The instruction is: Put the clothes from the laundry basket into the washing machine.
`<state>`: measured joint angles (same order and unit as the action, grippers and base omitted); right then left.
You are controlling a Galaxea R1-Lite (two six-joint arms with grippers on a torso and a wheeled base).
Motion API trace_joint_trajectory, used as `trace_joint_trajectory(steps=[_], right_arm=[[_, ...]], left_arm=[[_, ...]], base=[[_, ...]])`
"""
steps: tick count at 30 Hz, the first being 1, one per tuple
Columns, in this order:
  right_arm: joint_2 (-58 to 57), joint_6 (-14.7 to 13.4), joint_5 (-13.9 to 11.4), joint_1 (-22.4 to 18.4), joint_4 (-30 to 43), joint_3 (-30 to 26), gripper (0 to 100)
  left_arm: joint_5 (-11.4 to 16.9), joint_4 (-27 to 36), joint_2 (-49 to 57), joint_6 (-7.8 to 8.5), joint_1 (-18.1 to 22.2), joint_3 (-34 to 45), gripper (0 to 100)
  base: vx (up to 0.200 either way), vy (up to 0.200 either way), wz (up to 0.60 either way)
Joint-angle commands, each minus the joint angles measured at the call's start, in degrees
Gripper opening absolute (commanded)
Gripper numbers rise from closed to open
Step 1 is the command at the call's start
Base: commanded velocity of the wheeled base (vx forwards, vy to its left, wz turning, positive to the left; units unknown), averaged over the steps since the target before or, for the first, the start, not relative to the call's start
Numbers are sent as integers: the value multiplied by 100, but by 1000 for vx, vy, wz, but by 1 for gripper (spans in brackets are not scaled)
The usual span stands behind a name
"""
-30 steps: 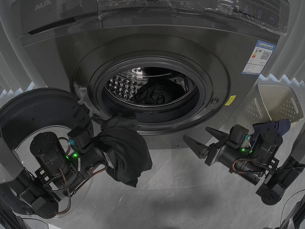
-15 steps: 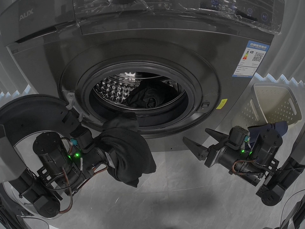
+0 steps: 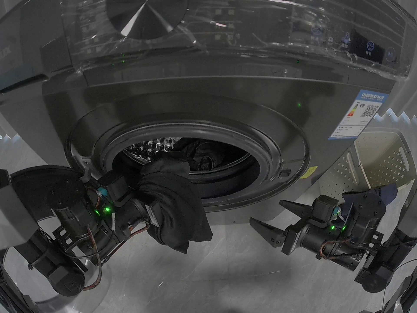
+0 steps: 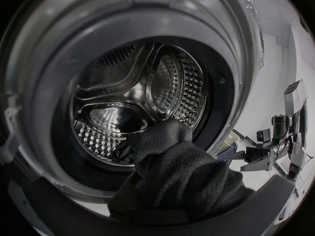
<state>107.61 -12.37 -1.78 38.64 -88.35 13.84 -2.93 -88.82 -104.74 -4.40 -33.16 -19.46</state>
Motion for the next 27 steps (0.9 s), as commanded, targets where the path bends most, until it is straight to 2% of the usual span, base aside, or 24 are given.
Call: trace_joint_trajectory(steps=[1, 3, 7, 11, 13, 19, 27], right_arm=[[-64, 16, 2, 275, 2, -197, 100], [-56, 16, 11, 319, 2, -232, 100], [-64, 121, 11, 310, 2, -250, 100], [-56, 130, 11, 319, 2, -250, 100], [-56, 130, 2, 328, 2, -241, 100], [-64, 130, 11, 328, 2, -250, 100], [-29, 130, 29, 504, 2, -259, 100]], left_arm=[[3, 5, -29, 9, -156, -32, 0], [-15, 5, -125, 27, -332, -32, 0], [-77, 5, -11, 27, -437, 65, 0], [-85, -4, -11, -61, -437, 135, 0], [-85, -4, -38, -43, -437, 109, 0], [-85, -4, -90, -43, -384, -85, 0], [-59, 5, -477, -43, -270, -647, 0]], base=[[0, 0, 0], [0, 0, 0], [0, 0, 0], [0, 0, 0], [0, 0, 0], [-200, 0, 0], [0, 0, 0]])
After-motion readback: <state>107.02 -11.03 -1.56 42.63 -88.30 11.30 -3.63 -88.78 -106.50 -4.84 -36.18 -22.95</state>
